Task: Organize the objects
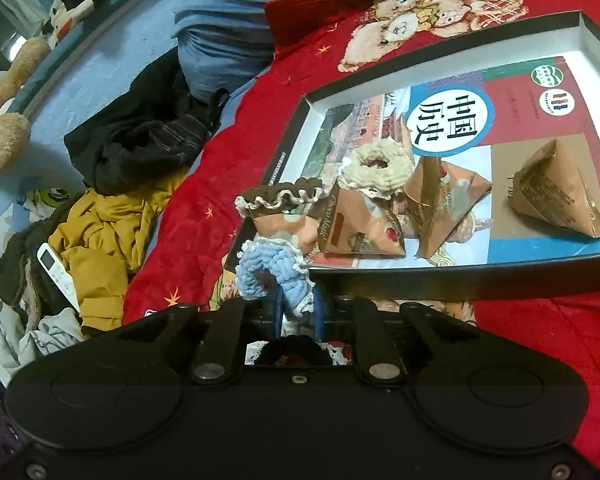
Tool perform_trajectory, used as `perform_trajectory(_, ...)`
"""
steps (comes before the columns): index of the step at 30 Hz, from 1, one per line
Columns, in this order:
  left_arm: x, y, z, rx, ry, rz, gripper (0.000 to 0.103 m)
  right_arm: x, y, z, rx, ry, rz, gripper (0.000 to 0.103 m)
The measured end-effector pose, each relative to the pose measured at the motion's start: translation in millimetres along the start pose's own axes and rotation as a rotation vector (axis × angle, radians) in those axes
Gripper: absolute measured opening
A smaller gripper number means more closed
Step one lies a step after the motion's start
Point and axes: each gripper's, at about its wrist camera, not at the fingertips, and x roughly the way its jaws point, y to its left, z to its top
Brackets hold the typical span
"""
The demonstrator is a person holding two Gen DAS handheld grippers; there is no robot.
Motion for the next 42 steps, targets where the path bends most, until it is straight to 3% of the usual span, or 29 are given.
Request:
perform_trajectory(8, -4, -1, 0, 0.018, -0.033, 0.014, 0.014, -3, -1, 1, 0.018, -0.007, 0.013, 0.015)
perform_trajectory(20, -23, -6, -3, 0.057, -0.174, 0.014, 0.014, -14, -1, 6, 0.031, -0.042, 0.044, 0.015)
perform_trajectory(32, -27, -6, 1, 0.064, -0.239, 0.014, 0.014, -24, 1, 10, 0.032, -0.076, 0.070, 0.015)
perform_trajectory(36, -32, -8, 1, 0.090, -0.300, 0.017, 0.014, -27, 0, 11, 0.038, -0.087, 0.074, 0.015)
perform_trajectory(42, -26, -8, 3, 0.088, -0.275, 0.014, 0.014, -30, 1, 12, 0.036, -0.096, 0.088, 0.015)
